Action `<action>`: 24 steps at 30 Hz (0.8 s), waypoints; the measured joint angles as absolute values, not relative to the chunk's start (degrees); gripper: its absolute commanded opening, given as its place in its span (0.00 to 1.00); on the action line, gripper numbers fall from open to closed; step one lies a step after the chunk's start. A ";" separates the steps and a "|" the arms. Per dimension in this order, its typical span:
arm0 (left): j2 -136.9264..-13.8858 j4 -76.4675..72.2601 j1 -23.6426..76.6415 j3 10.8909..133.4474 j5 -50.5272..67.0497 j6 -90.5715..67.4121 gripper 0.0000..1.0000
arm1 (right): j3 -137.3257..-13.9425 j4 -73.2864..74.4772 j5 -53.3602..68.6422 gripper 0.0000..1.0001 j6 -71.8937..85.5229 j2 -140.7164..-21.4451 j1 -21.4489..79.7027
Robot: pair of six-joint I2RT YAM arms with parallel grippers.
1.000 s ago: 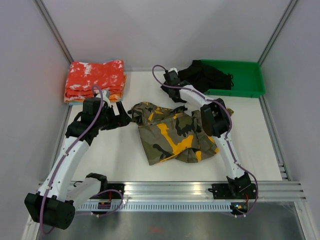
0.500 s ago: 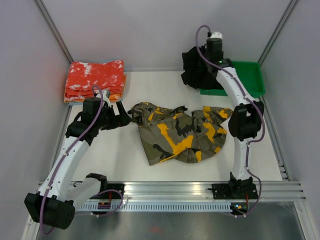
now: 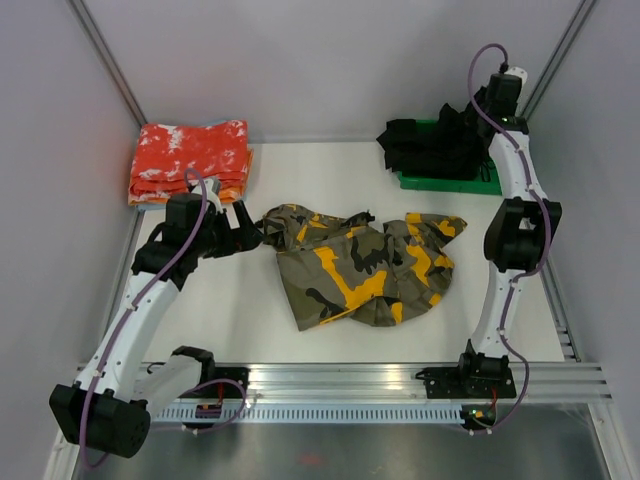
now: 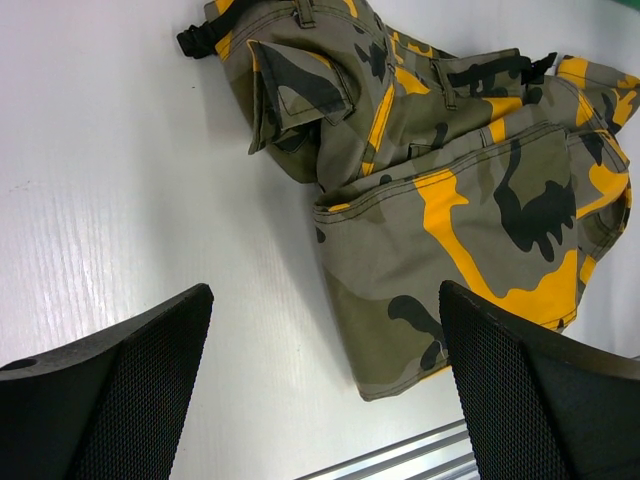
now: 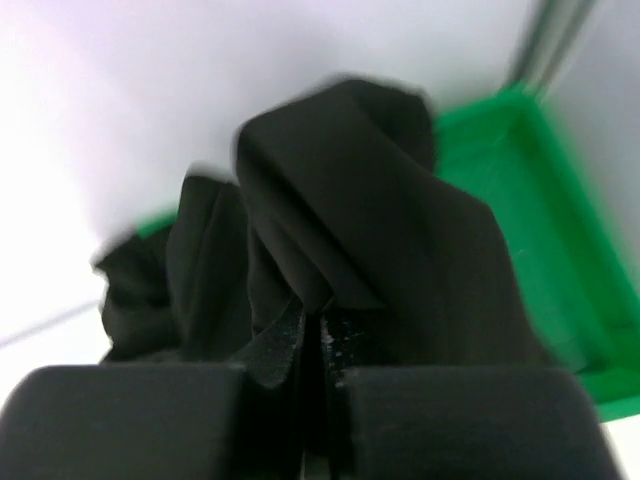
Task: Fold and stack the trousers
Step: Flatten the trousers out
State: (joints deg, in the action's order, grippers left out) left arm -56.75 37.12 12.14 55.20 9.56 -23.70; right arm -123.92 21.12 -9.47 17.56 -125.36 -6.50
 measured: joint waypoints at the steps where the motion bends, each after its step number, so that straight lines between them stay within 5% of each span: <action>1: -56.75 37.12 12.14 55.20 9.61 -23.70 1.00 | -123.94 21.78 -8.58 0.33 17.61 -126.54 -6.13; 4: -56.75 37.12 12.14 55.20 9.61 -23.70 1.00 | -124.60 24.25 -5.61 0.80 17.54 -129.58 -5.08; 6: -56.75 37.15 12.14 55.20 9.61 -23.73 1.00 | -124.73 26.35 -3.70 0.94 16.73 -130.30 -4.34; 11: -56.77 37.15 12.14 55.20 9.82 -23.73 1.00 | -129.34 31.40 -3.25 0.98 15.57 -128.79 -3.75; 16: -56.77 36.95 12.14 55.09 10.83 -23.73 1.00 | -125.93 30.70 -3.44 0.98 12.27 -115.24 -1.89; 24: -56.80 36.64 12.14 54.92 12.08 -23.70 1.00 | -128.44 25.52 -4.99 0.98 5.52 -111.31 13.61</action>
State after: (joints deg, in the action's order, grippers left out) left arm -56.80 36.64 12.14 54.92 12.08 -23.70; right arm -128.44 25.52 -4.99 5.52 -111.31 13.61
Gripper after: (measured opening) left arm 0.993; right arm 0.979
